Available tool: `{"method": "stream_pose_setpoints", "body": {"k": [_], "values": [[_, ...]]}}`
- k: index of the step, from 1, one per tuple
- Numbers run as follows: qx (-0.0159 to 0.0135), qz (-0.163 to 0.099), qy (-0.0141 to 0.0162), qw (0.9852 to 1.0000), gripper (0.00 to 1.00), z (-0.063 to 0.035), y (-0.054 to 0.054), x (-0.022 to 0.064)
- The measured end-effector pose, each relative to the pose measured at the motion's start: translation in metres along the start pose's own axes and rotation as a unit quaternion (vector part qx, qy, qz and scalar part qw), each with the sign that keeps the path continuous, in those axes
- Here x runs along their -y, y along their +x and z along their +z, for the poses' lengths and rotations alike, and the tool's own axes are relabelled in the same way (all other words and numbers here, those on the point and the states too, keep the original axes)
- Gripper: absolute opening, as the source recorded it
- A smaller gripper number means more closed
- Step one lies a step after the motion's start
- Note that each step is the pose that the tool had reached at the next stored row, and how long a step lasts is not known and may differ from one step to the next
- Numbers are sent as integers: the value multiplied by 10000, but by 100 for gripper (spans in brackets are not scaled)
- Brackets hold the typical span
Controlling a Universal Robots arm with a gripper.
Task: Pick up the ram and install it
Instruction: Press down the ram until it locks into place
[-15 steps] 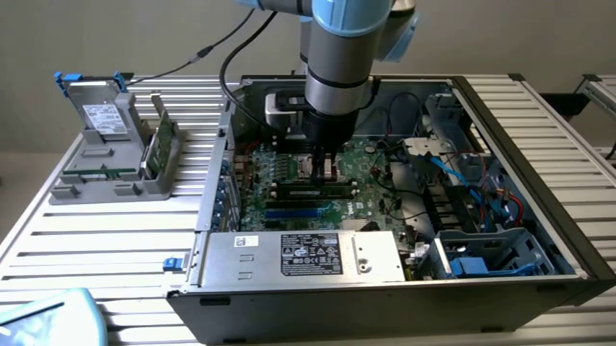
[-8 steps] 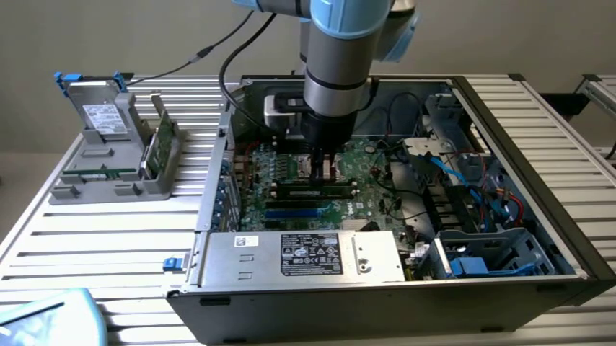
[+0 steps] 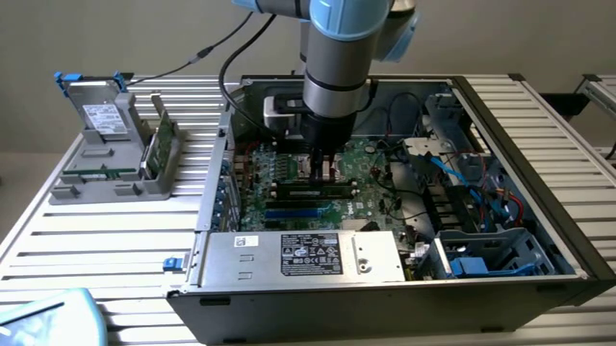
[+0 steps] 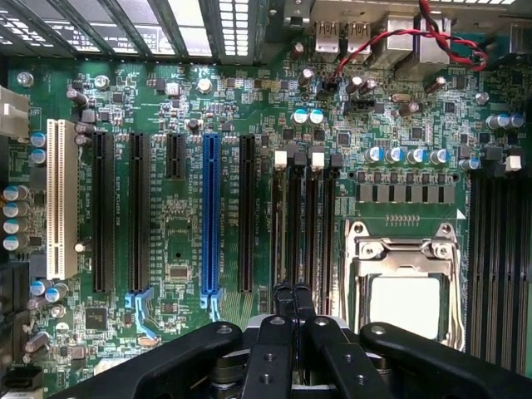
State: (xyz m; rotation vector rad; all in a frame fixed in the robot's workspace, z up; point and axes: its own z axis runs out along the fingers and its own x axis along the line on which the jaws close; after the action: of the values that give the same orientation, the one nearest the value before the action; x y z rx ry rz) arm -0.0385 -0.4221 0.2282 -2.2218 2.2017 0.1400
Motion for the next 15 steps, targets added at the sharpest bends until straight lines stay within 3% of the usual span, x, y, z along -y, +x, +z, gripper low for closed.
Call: {"method": "stream_pose_setpoints", "body": {"k": [15], "values": [[6,0,1,10000,11,26,1,-6]]}}
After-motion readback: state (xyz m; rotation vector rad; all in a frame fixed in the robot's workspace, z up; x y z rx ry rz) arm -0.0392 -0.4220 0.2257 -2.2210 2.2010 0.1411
